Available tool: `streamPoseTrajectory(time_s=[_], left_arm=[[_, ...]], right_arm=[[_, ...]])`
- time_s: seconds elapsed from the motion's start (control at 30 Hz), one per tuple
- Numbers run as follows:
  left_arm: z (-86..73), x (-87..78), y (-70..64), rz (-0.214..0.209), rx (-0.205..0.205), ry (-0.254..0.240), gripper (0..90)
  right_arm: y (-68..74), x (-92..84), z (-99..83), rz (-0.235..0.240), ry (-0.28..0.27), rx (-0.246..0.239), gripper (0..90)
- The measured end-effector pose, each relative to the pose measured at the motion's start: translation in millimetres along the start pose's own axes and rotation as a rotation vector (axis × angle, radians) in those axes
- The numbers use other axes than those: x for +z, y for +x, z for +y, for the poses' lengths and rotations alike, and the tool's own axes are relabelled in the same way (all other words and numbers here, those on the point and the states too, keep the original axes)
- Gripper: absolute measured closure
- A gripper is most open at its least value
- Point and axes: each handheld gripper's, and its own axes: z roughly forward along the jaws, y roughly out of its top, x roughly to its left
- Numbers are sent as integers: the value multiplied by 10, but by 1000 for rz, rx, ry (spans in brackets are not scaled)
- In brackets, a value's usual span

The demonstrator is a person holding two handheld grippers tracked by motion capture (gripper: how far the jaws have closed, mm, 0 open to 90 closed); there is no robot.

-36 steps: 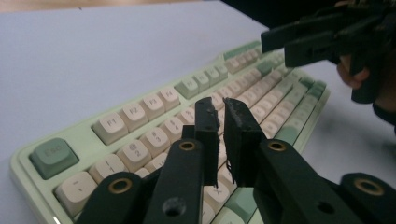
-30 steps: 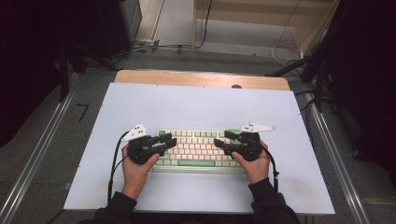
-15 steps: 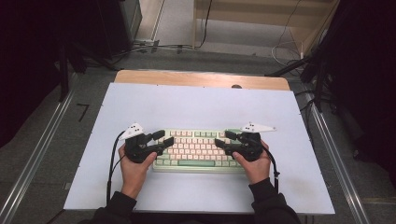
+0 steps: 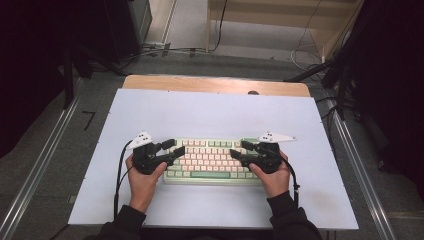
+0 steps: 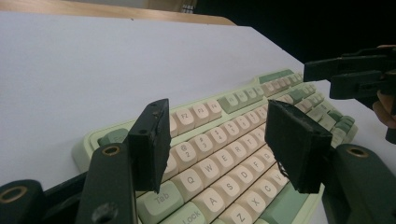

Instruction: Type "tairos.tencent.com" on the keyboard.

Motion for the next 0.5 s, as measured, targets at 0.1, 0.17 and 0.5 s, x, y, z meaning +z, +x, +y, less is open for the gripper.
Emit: streamPoseTrajectory(time_s=[0.1,0.17,0.5], left_arm=[[-1,-1,2,3,-1,0,421],[-1,-2,2,3,-4,-1,421],[-2,1,0,-1,-1,0,422]], right_arm=[[6,-9,-1,1,-3,-1,363],[7,-14,0,2,-6,-1,363],[14,-40,-5,4,-9,-2,363]])
